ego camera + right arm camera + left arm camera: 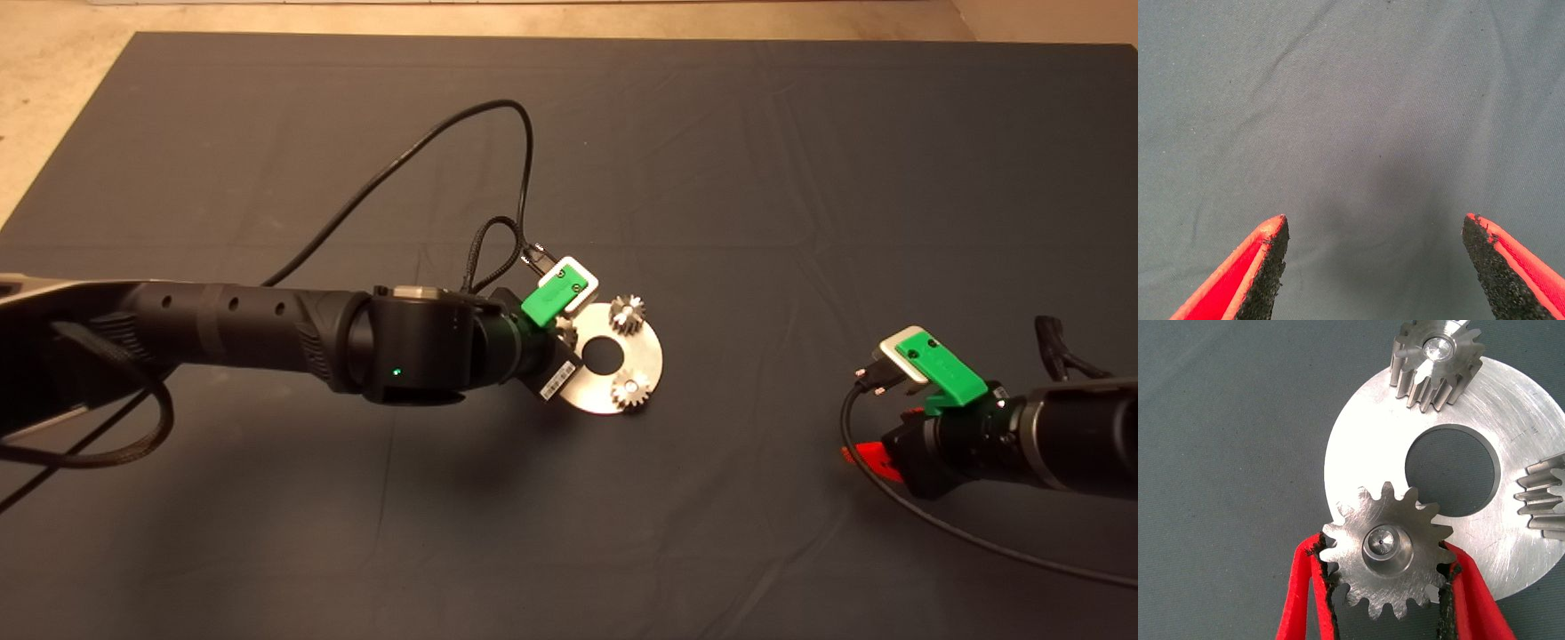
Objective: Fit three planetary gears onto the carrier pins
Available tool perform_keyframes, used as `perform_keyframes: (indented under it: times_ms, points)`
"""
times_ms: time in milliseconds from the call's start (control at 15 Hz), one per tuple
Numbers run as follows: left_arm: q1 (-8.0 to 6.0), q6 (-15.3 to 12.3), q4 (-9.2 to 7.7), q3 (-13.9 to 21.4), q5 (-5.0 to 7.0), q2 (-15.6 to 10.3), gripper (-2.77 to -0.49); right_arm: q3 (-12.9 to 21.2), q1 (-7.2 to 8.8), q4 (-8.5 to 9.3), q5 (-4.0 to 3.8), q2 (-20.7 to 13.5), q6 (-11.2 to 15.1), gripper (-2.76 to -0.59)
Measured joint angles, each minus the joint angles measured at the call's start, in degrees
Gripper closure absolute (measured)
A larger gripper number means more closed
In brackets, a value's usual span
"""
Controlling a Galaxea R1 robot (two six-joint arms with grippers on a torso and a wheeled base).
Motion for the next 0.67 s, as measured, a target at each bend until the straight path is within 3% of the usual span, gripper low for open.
perform_keyframes:
  times_ms: [667]
  points:
    - [1.15,0.0,1.05,0.0,-0.2,0.0,-0.55,0.0,0.02,-0.02,0.0,-0.5,-0.4,-1.92]
